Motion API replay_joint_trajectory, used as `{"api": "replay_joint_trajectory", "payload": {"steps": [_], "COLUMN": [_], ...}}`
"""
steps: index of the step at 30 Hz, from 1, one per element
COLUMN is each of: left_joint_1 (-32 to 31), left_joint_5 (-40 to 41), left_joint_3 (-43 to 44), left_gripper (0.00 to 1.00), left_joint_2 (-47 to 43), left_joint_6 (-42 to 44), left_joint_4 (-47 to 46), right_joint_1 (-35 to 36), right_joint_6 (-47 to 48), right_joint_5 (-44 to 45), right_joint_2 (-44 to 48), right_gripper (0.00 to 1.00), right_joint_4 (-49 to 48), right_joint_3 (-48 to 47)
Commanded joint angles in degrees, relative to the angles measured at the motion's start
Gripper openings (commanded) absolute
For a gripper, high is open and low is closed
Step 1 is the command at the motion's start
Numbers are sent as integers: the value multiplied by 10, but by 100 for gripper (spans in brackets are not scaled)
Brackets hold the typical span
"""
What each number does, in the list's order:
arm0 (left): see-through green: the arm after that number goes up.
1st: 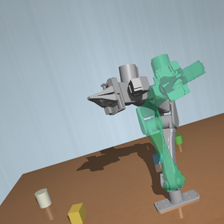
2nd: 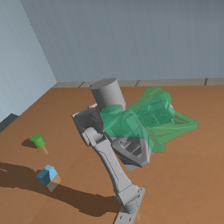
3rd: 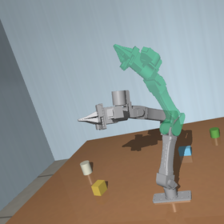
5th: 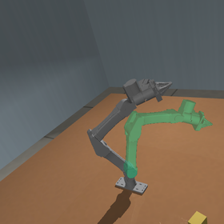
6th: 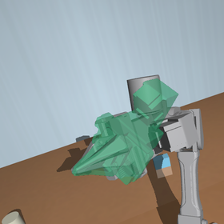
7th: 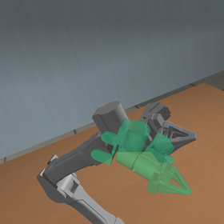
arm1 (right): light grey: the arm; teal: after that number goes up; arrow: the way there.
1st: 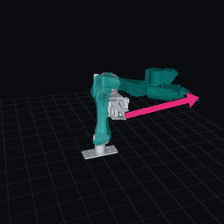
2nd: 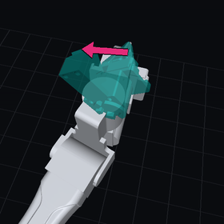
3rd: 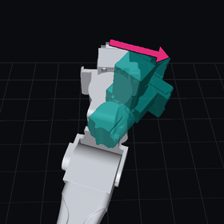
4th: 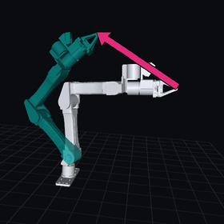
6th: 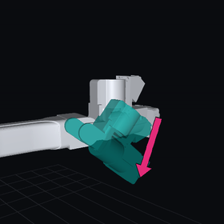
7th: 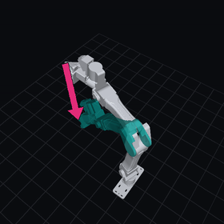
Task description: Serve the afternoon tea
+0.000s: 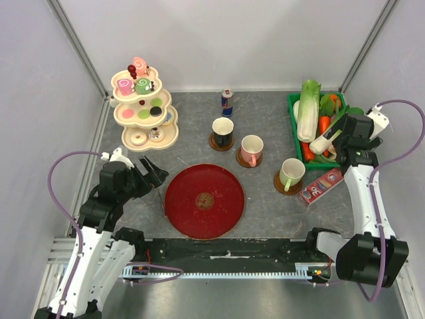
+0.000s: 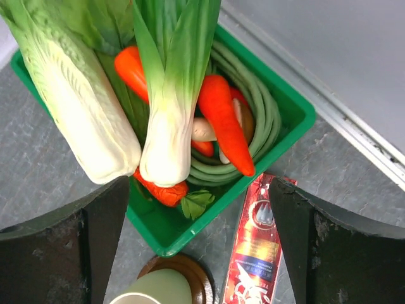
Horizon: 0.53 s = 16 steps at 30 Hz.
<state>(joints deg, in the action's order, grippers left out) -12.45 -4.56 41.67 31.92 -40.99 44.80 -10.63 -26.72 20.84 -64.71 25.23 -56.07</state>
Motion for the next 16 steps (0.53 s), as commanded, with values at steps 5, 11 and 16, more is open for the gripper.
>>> {"api": "replay_joint_trajectory", "payload": {"steps": [5,11,16], "left_joint_1": [3,3,3], "left_joint_5": [18,26,29], "left_joint_3": [31,38,42], "left_gripper": [99,100,99], "left_joint_2": [-1,-5,-6], "left_joint_6": [24,25,29], "left_joint_4": [-6,11,19], "right_joint_1": [0,-1,-1], "right_joint_6": [14,18,23], "right_joint_5": [34,4,-22], "right_joint_2": [35,44,52], "right_gripper": [98,98,98], "right_joint_4": [-26,-27,-30], "right_joint_3": [-1,22,34]}}
